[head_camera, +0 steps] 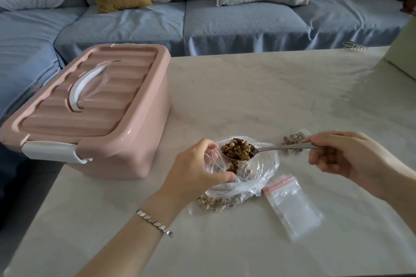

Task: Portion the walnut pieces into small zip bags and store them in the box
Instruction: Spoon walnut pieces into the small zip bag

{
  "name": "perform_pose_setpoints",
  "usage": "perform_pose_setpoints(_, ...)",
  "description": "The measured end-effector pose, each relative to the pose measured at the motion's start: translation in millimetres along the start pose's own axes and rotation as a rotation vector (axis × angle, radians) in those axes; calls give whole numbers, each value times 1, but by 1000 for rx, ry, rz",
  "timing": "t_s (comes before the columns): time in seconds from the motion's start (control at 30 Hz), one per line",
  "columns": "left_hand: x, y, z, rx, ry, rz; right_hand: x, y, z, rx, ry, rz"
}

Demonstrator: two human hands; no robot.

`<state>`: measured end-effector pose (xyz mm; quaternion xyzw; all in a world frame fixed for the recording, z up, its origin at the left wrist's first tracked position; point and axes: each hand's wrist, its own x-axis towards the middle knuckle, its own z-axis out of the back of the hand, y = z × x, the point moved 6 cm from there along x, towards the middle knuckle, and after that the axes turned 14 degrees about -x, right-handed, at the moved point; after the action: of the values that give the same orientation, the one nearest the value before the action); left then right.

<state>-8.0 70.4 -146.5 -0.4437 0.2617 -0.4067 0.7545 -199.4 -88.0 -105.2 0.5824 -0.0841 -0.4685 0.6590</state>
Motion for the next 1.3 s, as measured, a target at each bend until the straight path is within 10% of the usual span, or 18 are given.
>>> perform_pose_setpoints(1.3, 6, 19, -16, -205, -127, 29, -3, 96, -45, -686, 85, 384)
